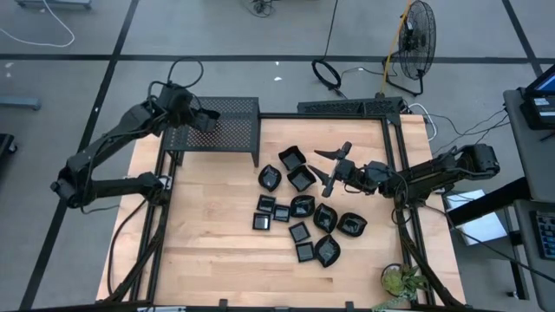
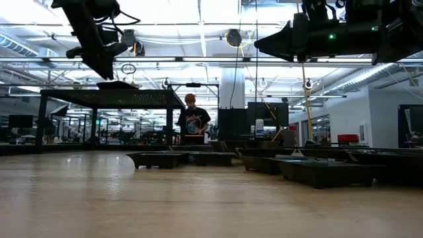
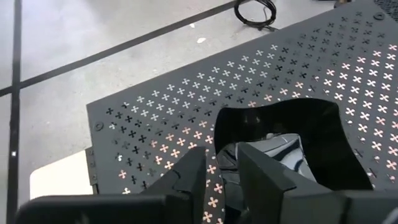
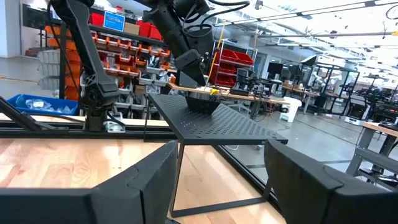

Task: Pick & Place Mini shaped plates
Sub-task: Stack the distorted square plate on top of the distorted square plate on the shelf

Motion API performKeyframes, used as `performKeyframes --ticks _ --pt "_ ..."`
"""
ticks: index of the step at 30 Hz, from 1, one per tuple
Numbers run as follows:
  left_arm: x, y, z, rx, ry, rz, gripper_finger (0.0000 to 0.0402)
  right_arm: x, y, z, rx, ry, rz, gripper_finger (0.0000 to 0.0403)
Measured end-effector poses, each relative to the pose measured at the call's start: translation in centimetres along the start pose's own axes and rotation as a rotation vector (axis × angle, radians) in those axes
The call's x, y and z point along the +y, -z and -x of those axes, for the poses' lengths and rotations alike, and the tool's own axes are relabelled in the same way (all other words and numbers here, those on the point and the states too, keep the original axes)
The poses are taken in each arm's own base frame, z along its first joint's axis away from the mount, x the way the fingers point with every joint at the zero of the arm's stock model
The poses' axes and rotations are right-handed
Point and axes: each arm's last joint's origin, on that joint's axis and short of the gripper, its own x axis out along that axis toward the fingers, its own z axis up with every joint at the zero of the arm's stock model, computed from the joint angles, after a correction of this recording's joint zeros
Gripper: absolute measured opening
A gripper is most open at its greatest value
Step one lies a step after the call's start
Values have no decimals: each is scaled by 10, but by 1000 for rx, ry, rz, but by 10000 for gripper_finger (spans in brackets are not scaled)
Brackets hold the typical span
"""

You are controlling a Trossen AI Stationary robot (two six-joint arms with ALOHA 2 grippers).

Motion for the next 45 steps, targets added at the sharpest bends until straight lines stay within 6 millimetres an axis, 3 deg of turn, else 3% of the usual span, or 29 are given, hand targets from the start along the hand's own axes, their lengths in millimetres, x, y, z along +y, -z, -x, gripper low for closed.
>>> performKeyframes --ticks 7,17,21,28,30,36,45 --pt "-4 -4 15 -95 132 12 139 0 0 0 0 0 0 226" --pt "-22 -9 68 -404 513 -91 145 0 4 0 34 -4 -25 226" --pt "-27 -4 81 -432 580 -123 145 -3 14 -5 158 15 -89 226" --pt "-40 0 80 -397 624 -170 145 -14 29 -30 588 110 -174 226" --pt "-44 0 77 -383 626 -178 145 -16 36 -33 630 122 -195 226" --pt "-51 -2 67 -344 612 -190 145 -18 53 -36 746 -53 -369 226" --pt "-59 -3 54 -293 593 -204 145 -22 74 -33 889 -59 -370 226"
